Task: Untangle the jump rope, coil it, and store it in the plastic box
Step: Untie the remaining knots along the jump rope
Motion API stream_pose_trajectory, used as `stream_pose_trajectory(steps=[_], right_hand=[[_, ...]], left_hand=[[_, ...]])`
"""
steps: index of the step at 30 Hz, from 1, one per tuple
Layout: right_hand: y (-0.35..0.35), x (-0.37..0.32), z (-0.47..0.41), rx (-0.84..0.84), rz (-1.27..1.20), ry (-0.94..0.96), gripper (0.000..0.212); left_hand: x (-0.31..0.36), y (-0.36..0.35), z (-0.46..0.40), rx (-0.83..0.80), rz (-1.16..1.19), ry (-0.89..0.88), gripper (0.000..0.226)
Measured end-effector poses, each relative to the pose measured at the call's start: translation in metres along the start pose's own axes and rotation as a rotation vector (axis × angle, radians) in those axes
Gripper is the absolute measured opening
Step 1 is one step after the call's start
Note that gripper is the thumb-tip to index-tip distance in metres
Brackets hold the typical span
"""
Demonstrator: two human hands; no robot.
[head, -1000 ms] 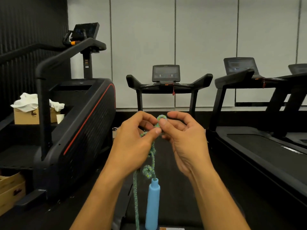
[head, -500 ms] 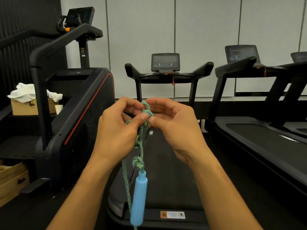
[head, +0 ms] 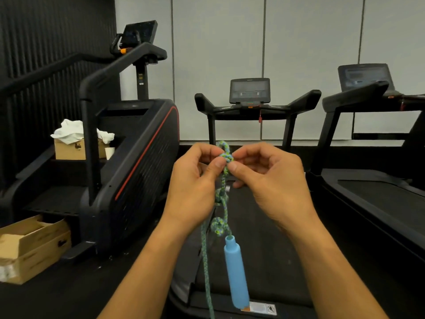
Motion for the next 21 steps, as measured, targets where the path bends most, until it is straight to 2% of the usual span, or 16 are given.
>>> stream_pose_trajectory(steps=[4,7,9,14,21], right_hand=[[0.002,0.0,0.0,-0.054,0.041,0.039,0.03],[0.003,0.005,0.0,0.009,0.075,0.043,0.033],[0.004,0.009,-0.001,0.059,0.075,0.025,0.035],[-0.003,0.016,-0.002,0.098,0.075,0.012,0.034],[-0.005,0.016,-0.003,-0.035,0.065,0.03,0.039]], left_hand=[[-0.001,-0.006,0.001,-0.007,0.098,0.04,0.01],[-0.003,-0.01,0.003,-0.044,0.12,0.077,0.019],[-0.004,-0.011,0.004,-0.045,0.092,0.075,0.027],[-0.004,-0.009,0.004,0.011,0.004,0.032,0.029],[-0.004,-0.006,0.004,0.051,-0.013,0.035,0.025]])
Point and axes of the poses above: each hand's wrist, its own z-axis away from the middle knuckle, its own y-axis out of the back of the hand, x = y × z, the point moved 4 cm from there along -z, towards the middle knuckle, and after that the axes turned 14 degrees about z, right-handed, at the moved point
